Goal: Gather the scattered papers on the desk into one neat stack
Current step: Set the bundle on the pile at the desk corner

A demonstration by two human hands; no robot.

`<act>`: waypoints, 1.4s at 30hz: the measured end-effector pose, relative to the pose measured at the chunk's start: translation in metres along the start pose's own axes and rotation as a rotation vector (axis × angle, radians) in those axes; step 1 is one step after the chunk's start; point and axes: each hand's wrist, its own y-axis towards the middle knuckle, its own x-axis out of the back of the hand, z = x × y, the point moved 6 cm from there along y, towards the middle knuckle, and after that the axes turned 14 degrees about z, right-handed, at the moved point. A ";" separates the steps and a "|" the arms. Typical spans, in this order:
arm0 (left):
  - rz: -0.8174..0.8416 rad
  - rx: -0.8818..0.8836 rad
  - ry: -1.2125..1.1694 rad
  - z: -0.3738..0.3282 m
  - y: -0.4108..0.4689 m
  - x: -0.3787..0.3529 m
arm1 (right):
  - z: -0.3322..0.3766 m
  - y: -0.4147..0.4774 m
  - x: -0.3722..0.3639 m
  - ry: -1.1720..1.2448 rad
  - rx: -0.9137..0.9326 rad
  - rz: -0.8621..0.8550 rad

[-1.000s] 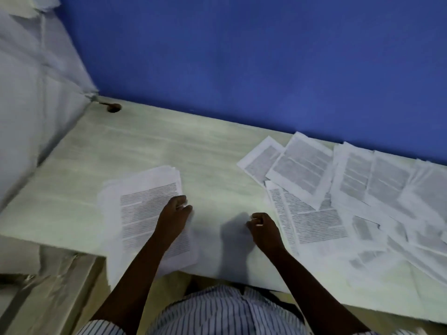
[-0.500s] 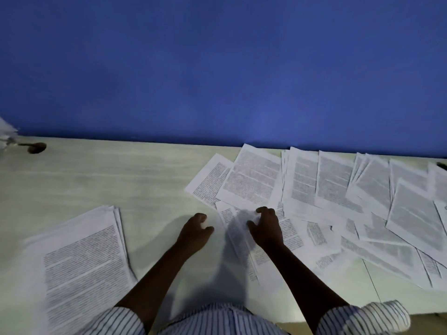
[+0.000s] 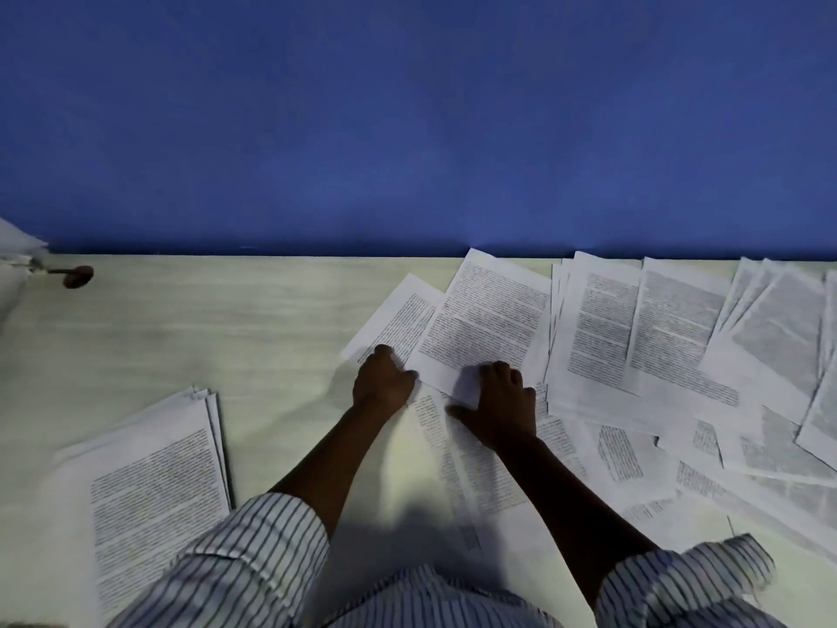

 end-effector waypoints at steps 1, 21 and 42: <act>0.011 0.028 -0.006 -0.004 0.003 -0.001 | -0.001 0.001 -0.001 -0.011 0.014 -0.024; 0.432 0.105 -0.254 -0.014 -0.046 -0.047 | -0.020 -0.033 0.009 0.123 0.213 -0.229; 0.288 0.327 -0.674 0.010 -0.084 -0.085 | -0.096 -0.126 -0.044 0.315 0.025 -0.235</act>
